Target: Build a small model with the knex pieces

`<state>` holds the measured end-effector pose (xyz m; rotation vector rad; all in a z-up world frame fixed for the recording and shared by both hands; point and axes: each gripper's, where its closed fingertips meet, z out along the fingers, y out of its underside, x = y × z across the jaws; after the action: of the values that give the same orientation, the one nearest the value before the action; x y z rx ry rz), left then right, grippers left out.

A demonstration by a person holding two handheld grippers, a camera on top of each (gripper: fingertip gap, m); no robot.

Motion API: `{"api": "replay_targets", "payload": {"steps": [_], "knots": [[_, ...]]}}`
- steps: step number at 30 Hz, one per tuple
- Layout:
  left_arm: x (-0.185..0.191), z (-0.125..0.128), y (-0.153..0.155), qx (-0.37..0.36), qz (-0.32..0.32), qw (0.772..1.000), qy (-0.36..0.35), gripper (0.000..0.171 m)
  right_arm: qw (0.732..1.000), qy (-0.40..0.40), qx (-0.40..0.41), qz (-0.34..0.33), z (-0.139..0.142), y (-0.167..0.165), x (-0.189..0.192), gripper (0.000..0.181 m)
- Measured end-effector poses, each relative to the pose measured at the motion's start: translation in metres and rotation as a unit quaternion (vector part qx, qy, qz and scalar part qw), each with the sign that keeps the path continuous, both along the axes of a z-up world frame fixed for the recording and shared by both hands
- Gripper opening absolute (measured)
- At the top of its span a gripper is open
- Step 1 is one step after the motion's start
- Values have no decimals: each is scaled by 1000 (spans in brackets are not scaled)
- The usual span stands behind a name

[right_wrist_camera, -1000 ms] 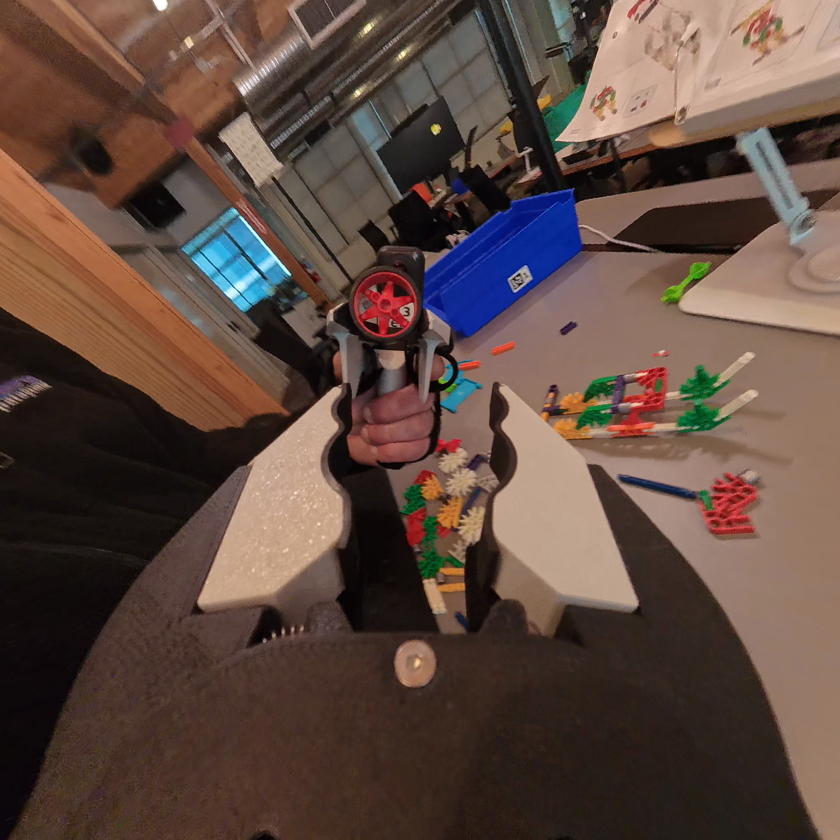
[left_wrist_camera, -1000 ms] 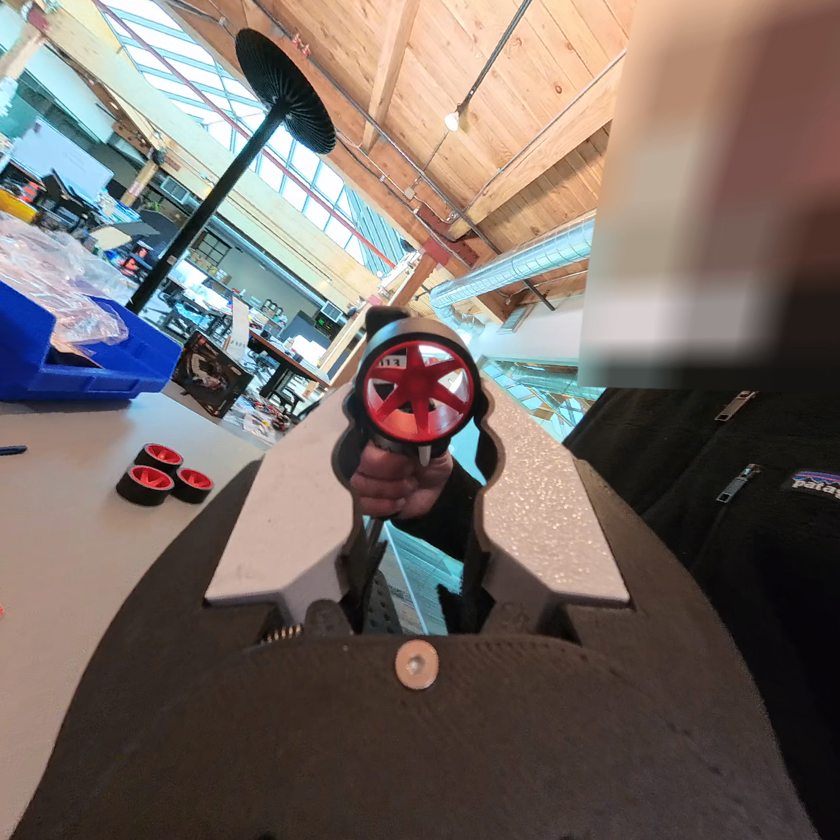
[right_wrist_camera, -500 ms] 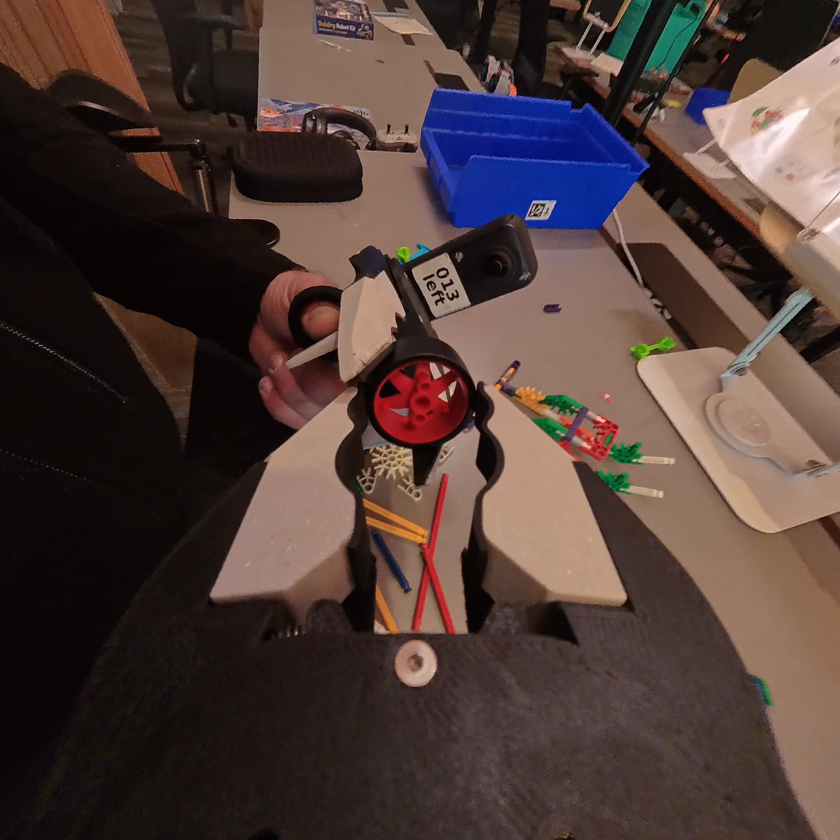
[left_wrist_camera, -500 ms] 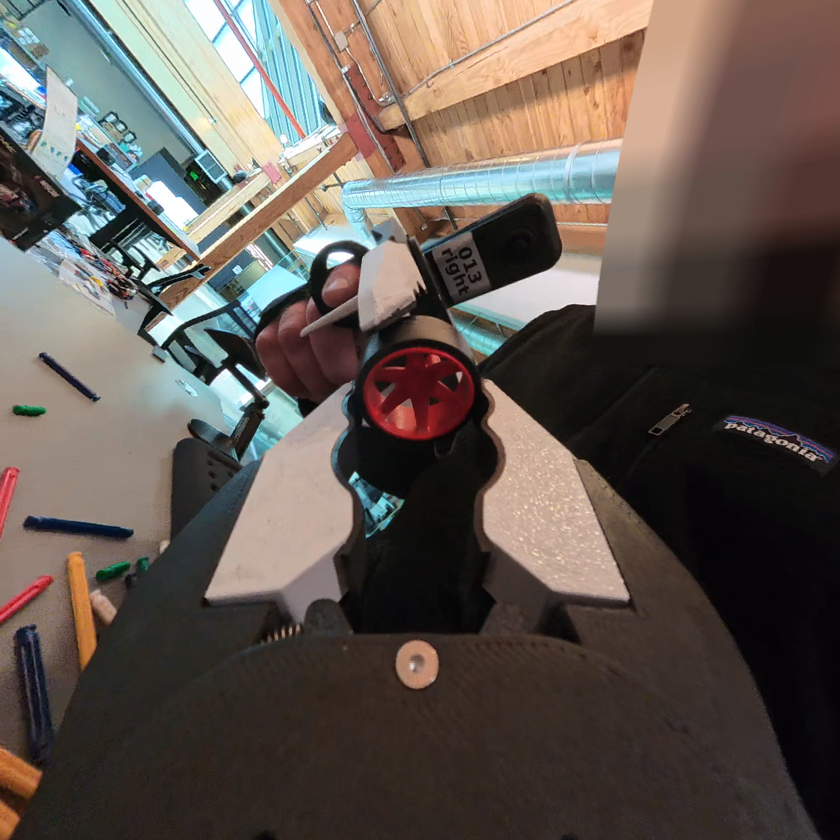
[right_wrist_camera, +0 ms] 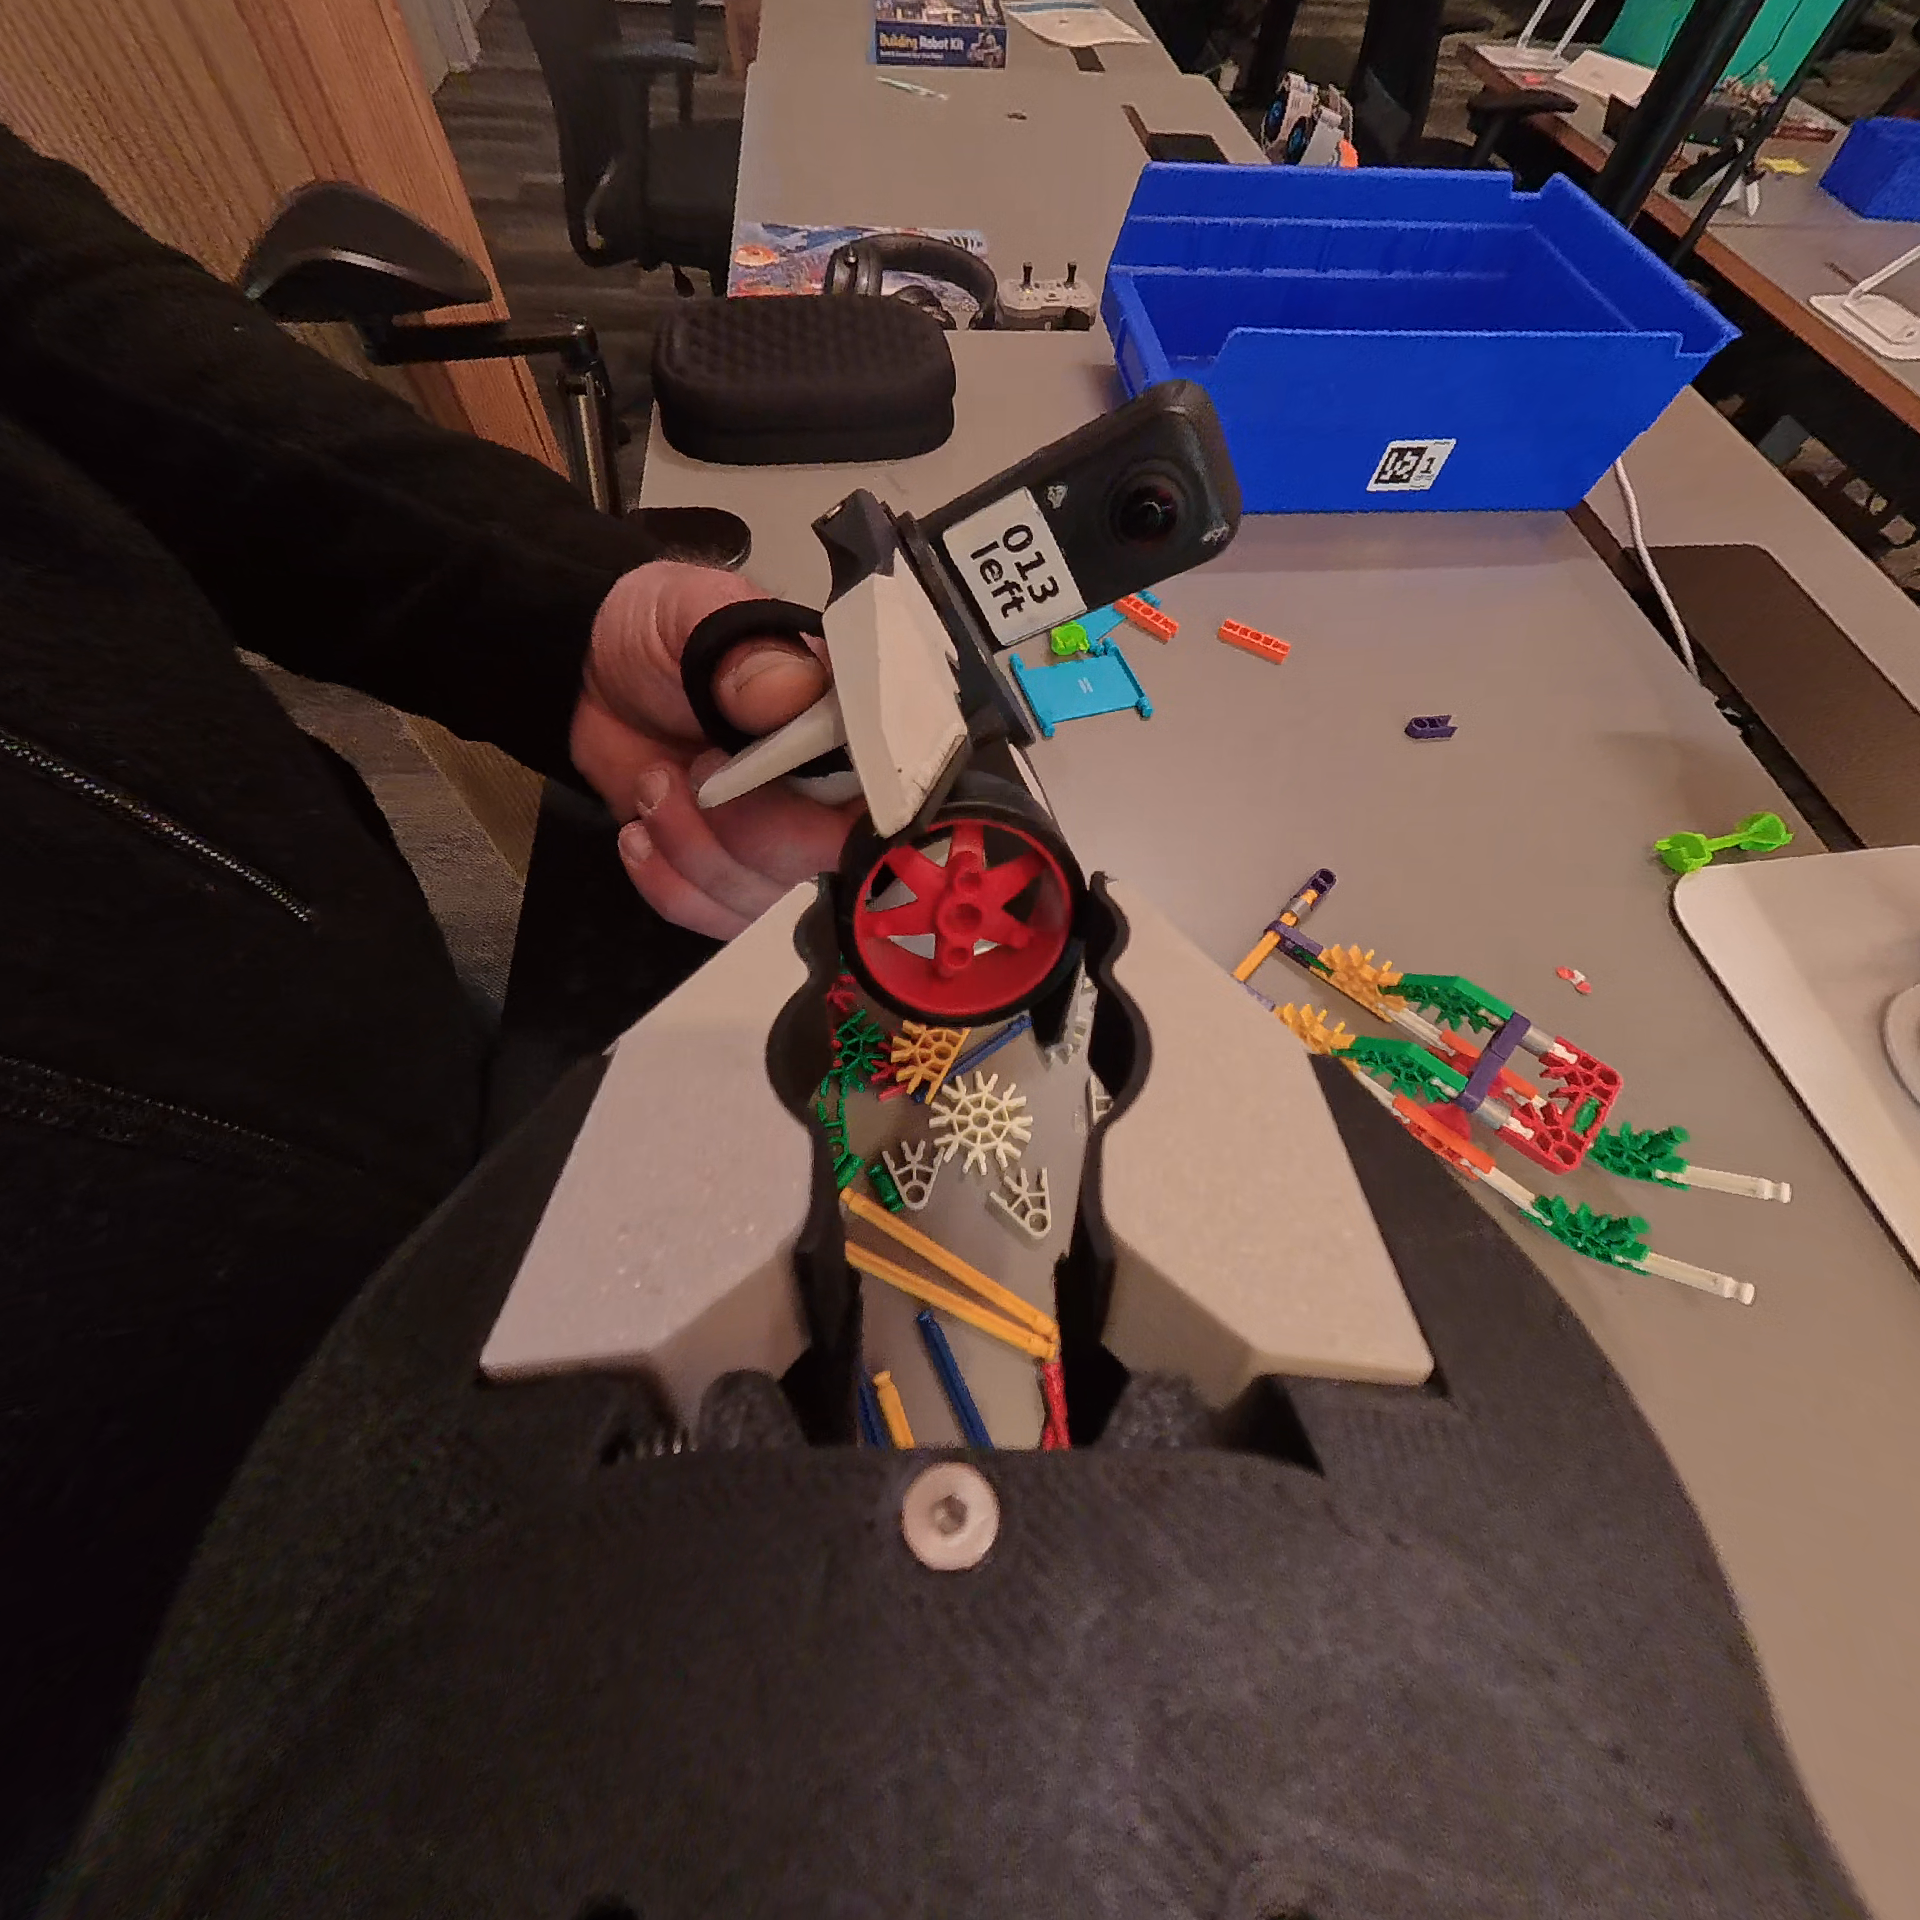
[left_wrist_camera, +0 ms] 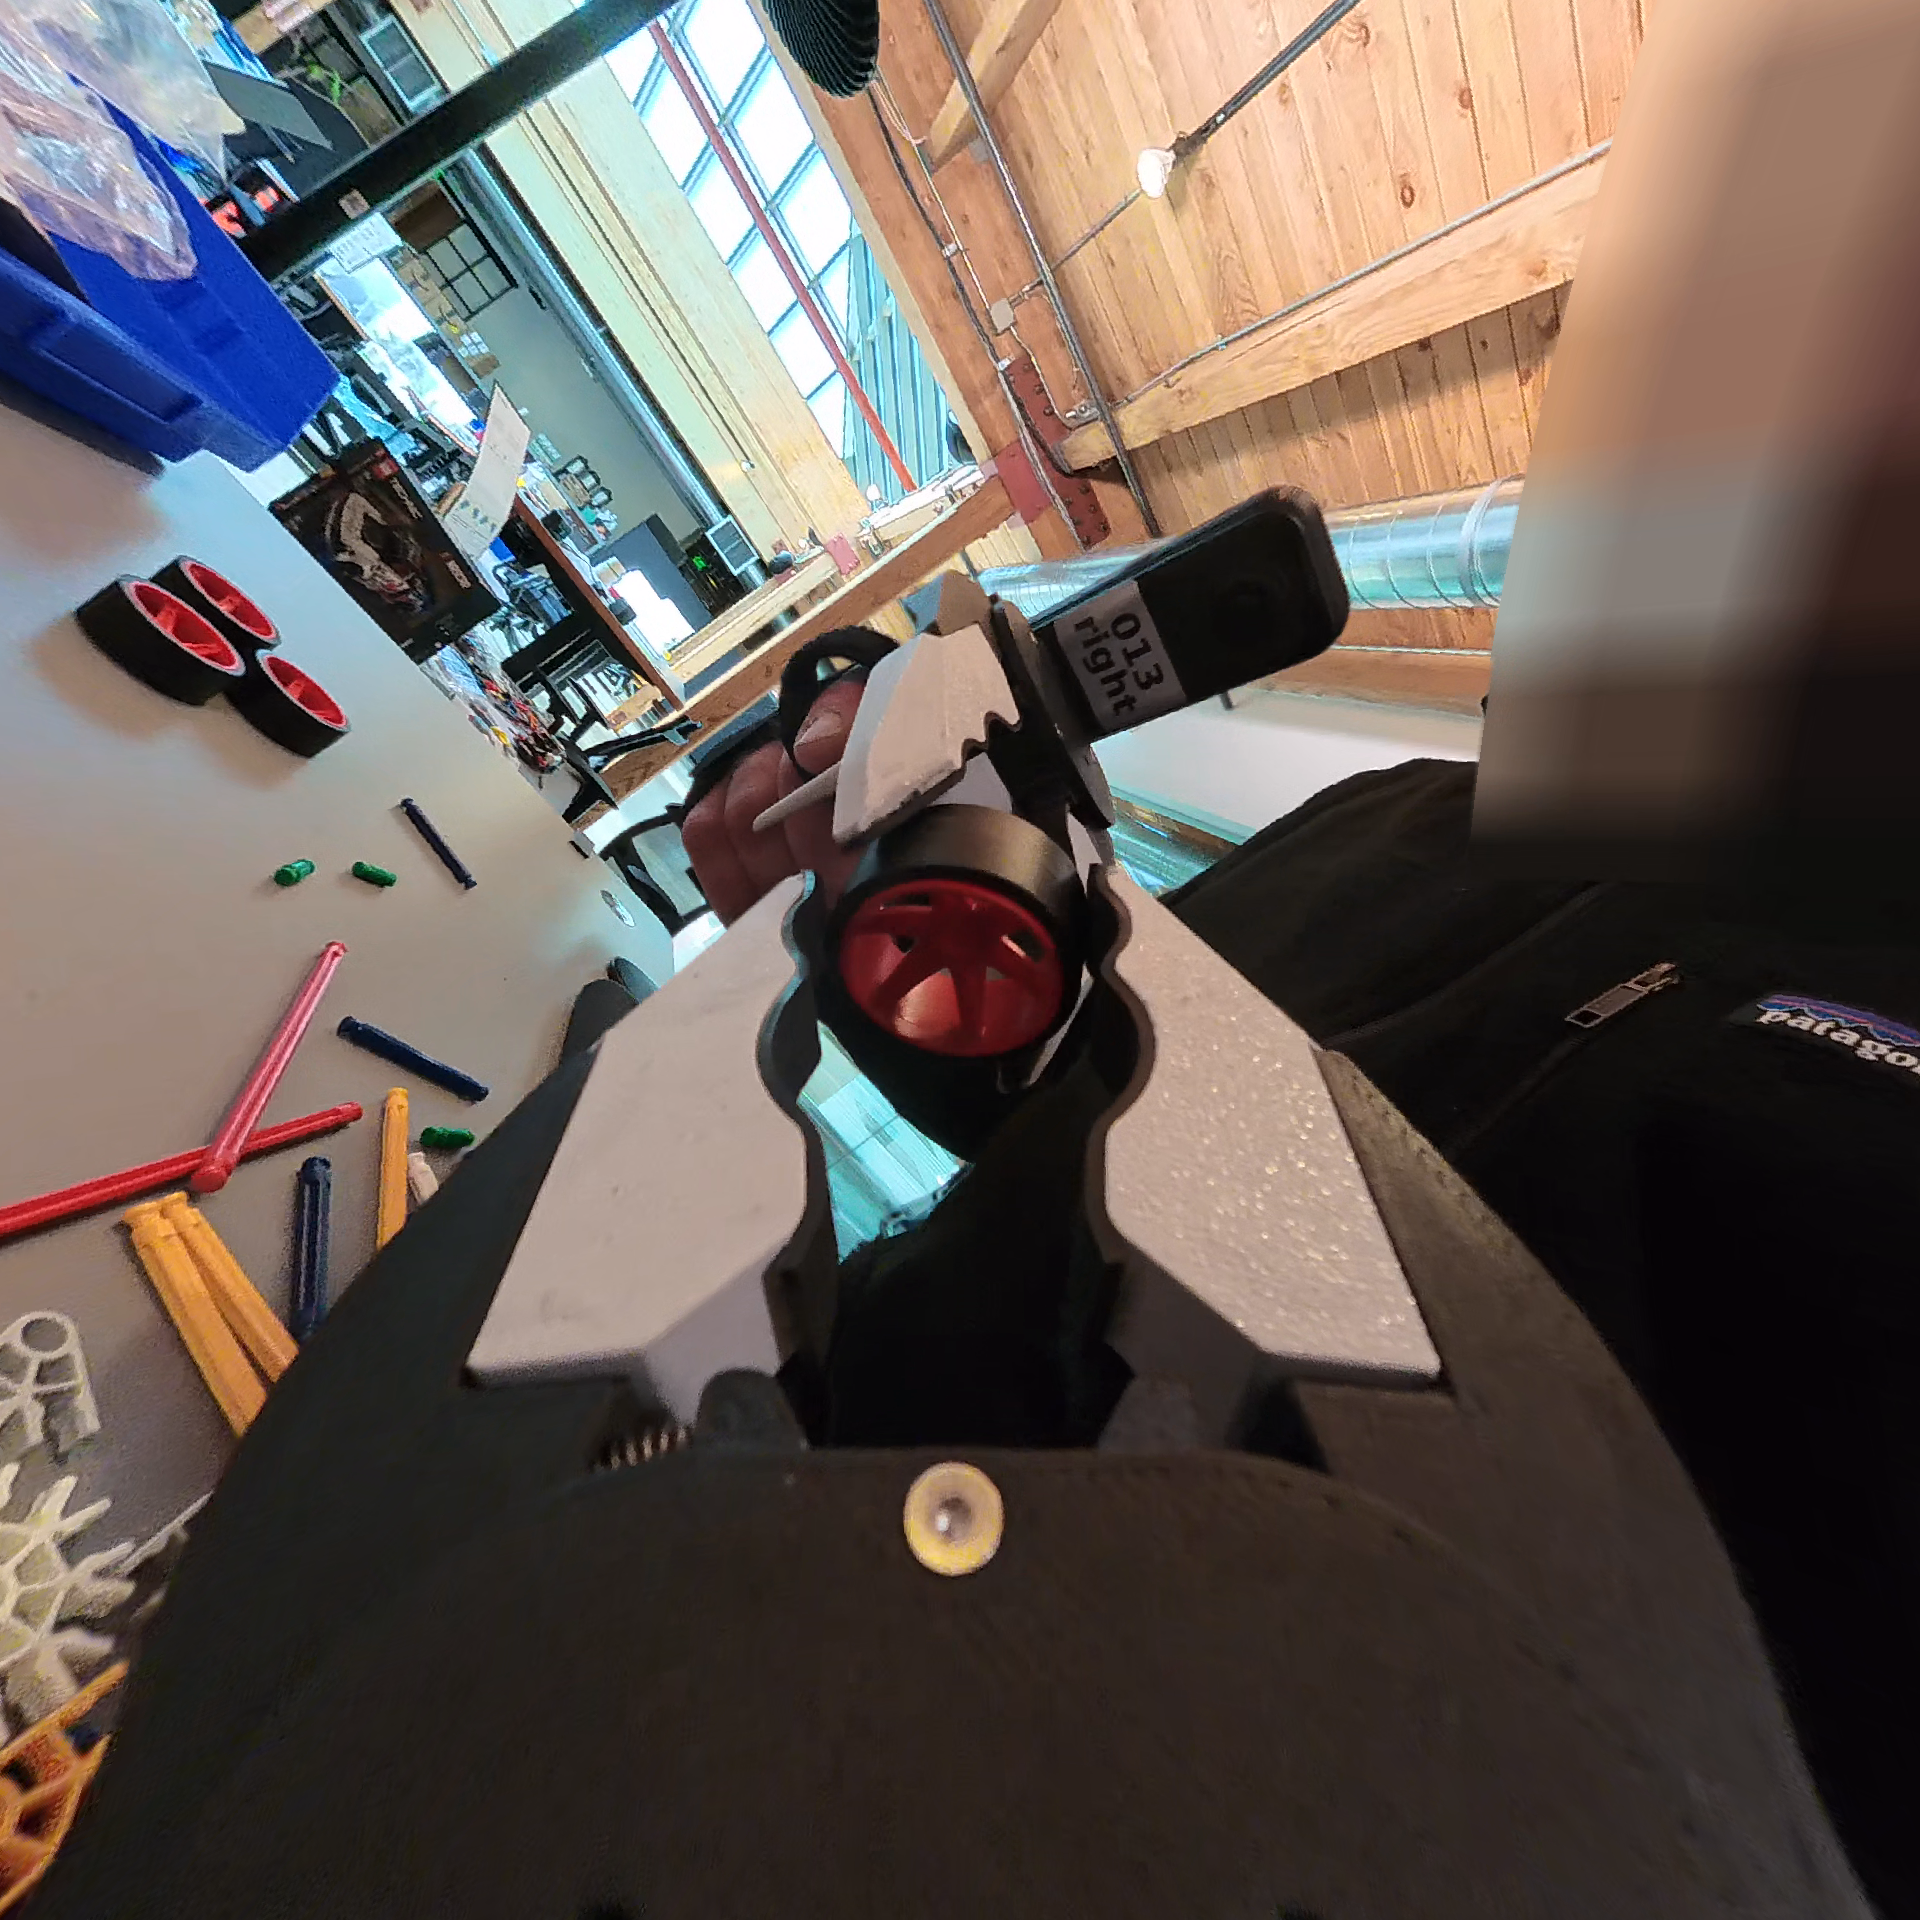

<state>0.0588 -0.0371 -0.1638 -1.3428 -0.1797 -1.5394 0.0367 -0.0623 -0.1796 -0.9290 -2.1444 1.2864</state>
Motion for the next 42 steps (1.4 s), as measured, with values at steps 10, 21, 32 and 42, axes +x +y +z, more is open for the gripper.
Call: {"api": "replay_targets", "payload": {"steps": [10,21,32,42], "knots": [[-42,-43,-4,-77,87,981,157,59,998,-30,-26,-51,-18,23,0,44],[-27,-104,-10,-152,49,920,357,44,969,-144,42,-198,-84,119,26,44],[-27,-132,-14,-178,87,853,483,45,933,-223,125,-253,-134,180,26,44],[-22,-151,-14,-185,93,807,552,51,920,-284,116,-244,-169,183,23,54]]}}
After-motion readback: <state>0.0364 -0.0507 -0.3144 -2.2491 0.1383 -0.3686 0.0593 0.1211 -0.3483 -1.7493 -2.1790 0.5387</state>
